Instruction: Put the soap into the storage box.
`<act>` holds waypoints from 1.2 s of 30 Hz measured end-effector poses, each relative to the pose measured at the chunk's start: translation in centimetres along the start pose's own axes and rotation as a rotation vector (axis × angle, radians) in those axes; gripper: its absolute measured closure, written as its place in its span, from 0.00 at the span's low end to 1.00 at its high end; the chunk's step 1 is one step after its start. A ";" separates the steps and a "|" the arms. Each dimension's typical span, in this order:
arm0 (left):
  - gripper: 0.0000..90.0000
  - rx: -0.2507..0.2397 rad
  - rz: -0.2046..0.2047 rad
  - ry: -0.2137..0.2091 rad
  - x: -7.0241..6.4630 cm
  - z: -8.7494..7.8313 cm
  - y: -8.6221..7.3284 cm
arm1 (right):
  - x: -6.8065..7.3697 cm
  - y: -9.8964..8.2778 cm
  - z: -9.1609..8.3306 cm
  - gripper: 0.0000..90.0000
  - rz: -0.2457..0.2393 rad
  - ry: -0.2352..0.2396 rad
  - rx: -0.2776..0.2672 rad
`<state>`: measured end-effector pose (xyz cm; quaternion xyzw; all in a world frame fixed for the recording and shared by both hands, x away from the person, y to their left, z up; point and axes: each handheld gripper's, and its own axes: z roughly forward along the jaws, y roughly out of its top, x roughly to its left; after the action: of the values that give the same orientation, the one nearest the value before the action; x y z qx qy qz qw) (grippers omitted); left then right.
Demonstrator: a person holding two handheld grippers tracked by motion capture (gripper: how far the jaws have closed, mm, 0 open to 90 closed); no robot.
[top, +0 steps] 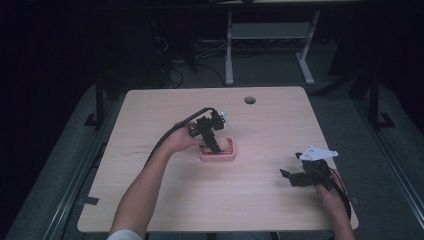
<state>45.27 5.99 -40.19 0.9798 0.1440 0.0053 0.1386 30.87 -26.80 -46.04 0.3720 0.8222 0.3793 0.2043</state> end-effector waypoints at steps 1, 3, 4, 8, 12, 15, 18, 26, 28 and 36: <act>0.35 0.002 -0.001 0.003 0.0 0.1 0.1 | 0.0 0.0 0.0 0.15 0.001 0.000 0.000; 0.35 0.003 0.003 0.000 0.1 0.3 0.2 | 0.0 0.0 0.0 0.15 0.001 0.000 0.000; 0.35 0.005 -0.001 -0.002 0.1 0.5 0.3 | 0.0 0.0 0.0 0.15 0.001 0.000 0.000; 0.35 0.010 -0.003 -0.001 0.1 0.9 0.4 | 0.0 0.0 0.0 0.15 0.001 0.000 0.000; 0.35 0.011 -0.003 -0.004 0.2 1.1 0.4 | 0.0 0.0 0.0 0.15 0.000 -0.001 0.002; 0.35 0.020 0.001 -0.003 0.3 1.2 0.4 | 0.0 0.0 0.0 0.15 0.001 -0.001 0.003; 0.35 0.021 -0.003 -0.005 0.3 1.3 0.4 | 0.0 0.0 0.0 0.15 0.000 -0.001 0.003; 0.35 0.022 0.000 -0.006 0.4 1.4 0.5 | 0.0 0.0 0.0 0.15 0.000 -0.001 0.003; 0.35 0.022 -0.002 -0.006 0.4 1.4 0.6 | 0.0 0.0 0.0 0.15 0.001 0.000 0.003; 0.35 0.020 -0.004 -0.008 0.4 1.5 0.6 | 0.0 0.0 0.0 0.15 0.001 0.000 0.004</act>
<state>45.89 5.15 -41.46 0.9809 0.1455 -0.0003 0.1292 30.87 -26.81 -46.04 0.3727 0.8228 0.3779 0.2033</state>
